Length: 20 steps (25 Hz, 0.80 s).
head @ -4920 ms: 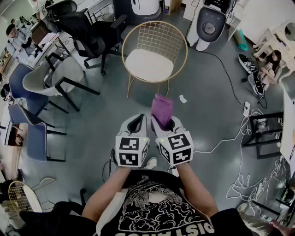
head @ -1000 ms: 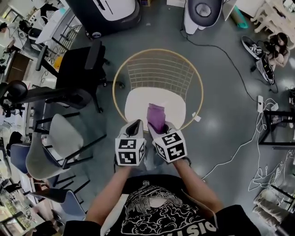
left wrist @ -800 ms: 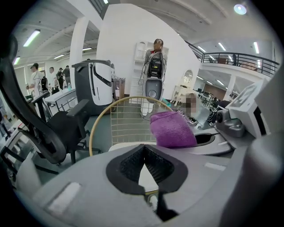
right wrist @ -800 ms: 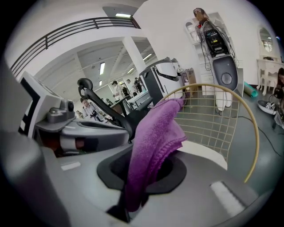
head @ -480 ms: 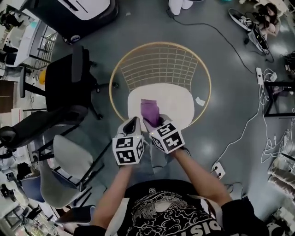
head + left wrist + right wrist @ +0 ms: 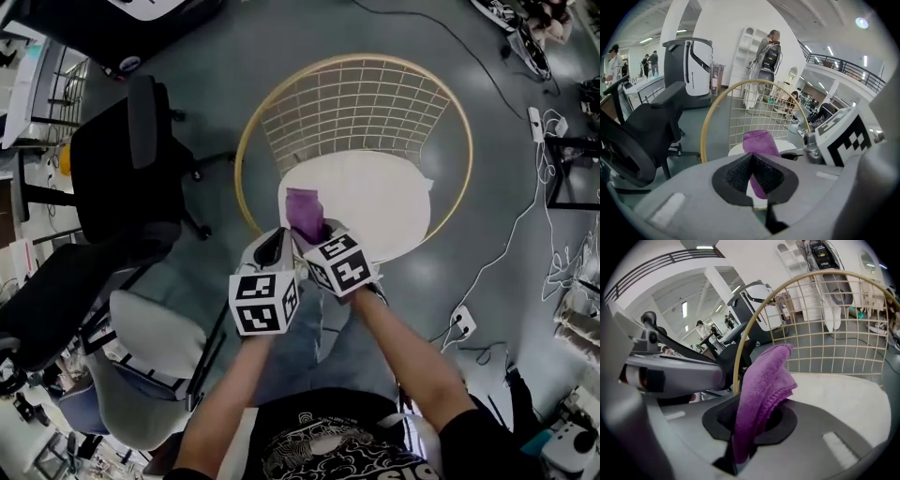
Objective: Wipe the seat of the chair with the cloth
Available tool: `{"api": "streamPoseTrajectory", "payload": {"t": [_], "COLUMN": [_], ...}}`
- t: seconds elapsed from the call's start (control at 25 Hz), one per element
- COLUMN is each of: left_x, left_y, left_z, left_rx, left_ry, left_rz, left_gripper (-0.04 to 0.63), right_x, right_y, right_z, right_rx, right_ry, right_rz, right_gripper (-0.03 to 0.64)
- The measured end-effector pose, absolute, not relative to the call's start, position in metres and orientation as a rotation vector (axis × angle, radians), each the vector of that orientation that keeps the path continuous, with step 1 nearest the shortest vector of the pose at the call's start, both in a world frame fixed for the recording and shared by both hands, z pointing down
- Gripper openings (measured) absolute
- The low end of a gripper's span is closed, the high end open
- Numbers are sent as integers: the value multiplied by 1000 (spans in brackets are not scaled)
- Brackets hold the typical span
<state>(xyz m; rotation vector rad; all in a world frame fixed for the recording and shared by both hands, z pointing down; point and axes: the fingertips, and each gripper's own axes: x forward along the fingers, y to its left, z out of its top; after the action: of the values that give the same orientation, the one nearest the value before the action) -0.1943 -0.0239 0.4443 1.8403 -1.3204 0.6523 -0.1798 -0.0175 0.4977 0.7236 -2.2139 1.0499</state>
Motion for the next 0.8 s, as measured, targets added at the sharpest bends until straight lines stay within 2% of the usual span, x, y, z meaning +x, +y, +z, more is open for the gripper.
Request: {"api": "streamPoseTrajectory", "payload": {"t": [0.8], "left_x": [-218], "left_y": [-45], "left_z": [496], "left_rx": [1916], "left_ry": [-1203], "left_rz": [735], "left_gripper": [0], "right_x": [-224], "right_y": [-57], "right_z": [589], "right_rx": [792], "right_ry": [-2157], "right_rz": [1297], "right_gripper": [63]}}
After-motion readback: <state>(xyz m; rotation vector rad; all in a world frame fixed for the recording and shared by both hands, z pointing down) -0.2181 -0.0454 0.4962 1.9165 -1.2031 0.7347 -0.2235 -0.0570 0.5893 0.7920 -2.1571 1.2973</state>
